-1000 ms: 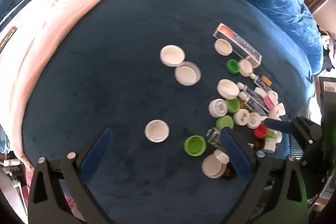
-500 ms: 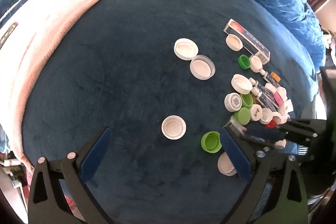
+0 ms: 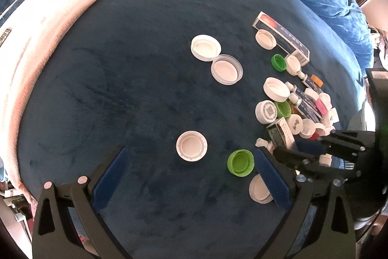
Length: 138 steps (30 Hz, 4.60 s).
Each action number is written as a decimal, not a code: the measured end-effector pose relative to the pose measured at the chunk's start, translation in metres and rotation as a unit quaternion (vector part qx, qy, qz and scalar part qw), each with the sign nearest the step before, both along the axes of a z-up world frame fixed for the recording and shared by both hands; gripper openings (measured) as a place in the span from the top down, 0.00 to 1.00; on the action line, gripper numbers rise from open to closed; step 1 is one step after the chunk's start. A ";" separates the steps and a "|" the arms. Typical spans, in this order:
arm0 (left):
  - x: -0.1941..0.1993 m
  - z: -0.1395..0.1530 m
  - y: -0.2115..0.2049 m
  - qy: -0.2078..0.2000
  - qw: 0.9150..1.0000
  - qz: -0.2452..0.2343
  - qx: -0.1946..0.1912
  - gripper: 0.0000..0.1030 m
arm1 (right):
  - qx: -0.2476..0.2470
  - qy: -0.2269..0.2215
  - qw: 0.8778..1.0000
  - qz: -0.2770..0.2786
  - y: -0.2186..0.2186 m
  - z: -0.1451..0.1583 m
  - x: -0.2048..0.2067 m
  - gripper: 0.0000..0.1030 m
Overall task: Organize objects
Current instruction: 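Grasp white-blue ointment box with right tool while left tool grasps red-blue ointment box, then carry both held boxes over the white mesh basket, then open both tools to drop the boxes into the basket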
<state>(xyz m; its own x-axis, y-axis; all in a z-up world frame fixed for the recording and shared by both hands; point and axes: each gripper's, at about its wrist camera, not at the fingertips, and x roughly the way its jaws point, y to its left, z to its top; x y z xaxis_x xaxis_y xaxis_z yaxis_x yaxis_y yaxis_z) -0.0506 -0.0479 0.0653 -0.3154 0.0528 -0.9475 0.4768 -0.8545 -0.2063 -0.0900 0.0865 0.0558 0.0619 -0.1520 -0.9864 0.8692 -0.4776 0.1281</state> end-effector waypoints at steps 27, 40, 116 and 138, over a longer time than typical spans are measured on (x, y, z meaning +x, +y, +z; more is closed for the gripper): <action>-0.192 0.004 0.055 0.011 0.995 0.040 0.085 0.01 | -0.122 0.013 0.949 -0.289 0.121 0.069 -0.132 0.81; -0.286 -0.028 0.080 -0.052 0.995 0.070 0.054 0.15 | -0.148 0.000 0.936 -0.320 0.147 0.074 -0.152 0.81; -0.135 0.098 0.360 0.101 0.916 -0.347 0.176 0.62 | -0.096 0.182 0.816 -0.541 0.395 0.129 -0.084 0.81; -0.135 0.102 0.378 0.135 0.926 -0.324 0.140 0.01 | -0.126 0.154 0.780 -0.593 0.438 0.124 -0.081 0.48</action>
